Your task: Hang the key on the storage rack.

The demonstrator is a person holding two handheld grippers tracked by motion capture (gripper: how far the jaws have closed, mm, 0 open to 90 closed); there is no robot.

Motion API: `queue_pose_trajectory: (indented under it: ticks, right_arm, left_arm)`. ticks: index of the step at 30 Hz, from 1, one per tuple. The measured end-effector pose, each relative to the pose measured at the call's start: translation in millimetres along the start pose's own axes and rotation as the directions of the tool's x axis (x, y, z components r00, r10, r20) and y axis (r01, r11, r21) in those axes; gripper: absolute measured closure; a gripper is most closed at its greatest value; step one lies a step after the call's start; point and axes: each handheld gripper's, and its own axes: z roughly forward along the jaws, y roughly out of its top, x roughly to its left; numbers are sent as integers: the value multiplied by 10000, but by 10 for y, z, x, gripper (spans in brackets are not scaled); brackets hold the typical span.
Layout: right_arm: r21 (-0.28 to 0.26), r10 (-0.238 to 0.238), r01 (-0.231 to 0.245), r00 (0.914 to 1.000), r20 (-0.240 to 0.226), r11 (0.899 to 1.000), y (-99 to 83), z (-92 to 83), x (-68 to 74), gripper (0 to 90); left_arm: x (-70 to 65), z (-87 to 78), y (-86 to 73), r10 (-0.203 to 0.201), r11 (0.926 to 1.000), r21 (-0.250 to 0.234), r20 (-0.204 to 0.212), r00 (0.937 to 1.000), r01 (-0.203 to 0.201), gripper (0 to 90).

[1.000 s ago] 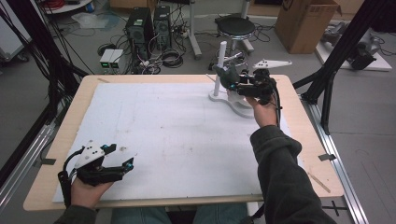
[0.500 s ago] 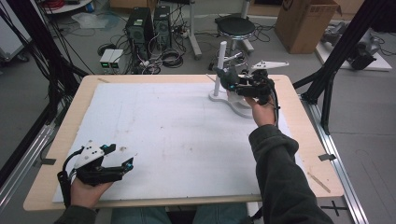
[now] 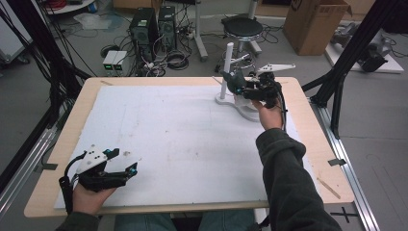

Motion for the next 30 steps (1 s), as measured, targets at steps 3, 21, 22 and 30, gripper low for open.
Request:
queue_pose_trajectory:
  ticks: [3,21,22,30]
  right_arm:
    - [-7,25,-25,10000,5,10000,-5,10,-7,489]
    - [223,183,-185,9998,122,9996,-82,64,-39,489]
    - [249,207,-210,9997,113,9995,-88,67,-42,489]
    - [367,250,-256,9996,161,9990,-134,94,-67,488]
  left_arm:
    - [-2,0,-1,-36,10000,-17,-3,10000,36,180]
    - [-2,-4,0,-17,10000,-24,17,10000,17,180]
    - [-1,-5,0,0,10000,-18,24,10000,0,181]
    - [-3,-3,1,-13,10000,-27,27,10000,13,180]
